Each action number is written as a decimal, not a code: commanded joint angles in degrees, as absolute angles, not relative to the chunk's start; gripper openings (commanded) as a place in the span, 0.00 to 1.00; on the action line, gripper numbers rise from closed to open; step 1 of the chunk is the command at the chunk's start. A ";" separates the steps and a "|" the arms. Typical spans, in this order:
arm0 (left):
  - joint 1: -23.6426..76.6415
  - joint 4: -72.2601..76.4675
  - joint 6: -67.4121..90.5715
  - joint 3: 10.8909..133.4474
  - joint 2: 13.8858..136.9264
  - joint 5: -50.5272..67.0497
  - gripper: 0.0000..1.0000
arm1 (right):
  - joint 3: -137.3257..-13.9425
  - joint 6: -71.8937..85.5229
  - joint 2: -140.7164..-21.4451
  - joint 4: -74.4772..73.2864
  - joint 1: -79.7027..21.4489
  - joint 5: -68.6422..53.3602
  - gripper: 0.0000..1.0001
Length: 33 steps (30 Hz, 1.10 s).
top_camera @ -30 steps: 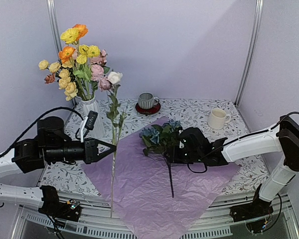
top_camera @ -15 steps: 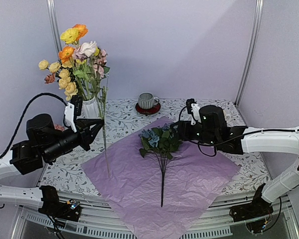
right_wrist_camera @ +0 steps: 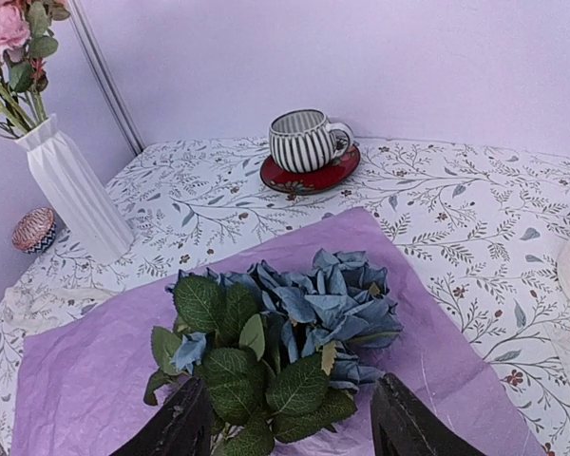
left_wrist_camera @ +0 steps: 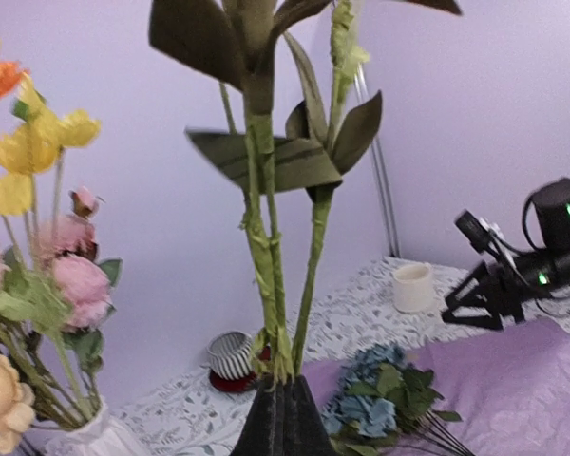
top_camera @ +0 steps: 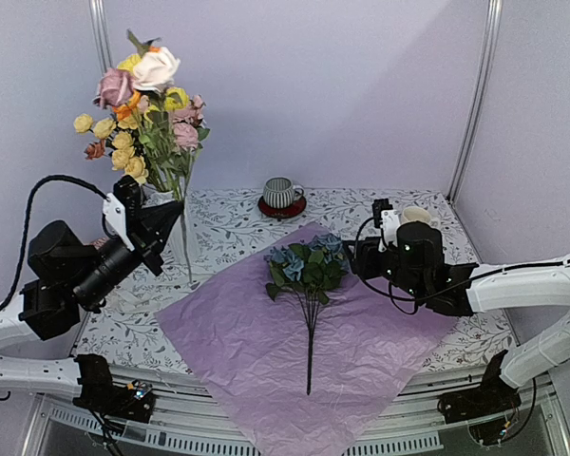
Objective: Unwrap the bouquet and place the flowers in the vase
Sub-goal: Place the fake flower in the vase.
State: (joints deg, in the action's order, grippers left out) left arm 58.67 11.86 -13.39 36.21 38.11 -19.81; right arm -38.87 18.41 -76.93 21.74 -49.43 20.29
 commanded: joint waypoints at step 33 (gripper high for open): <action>26.46 67.11 -14.90 36.41 59.27 -15.15 0.00 | -37.44 15.91 -82.48 30.14 -49.33 22.14 0.58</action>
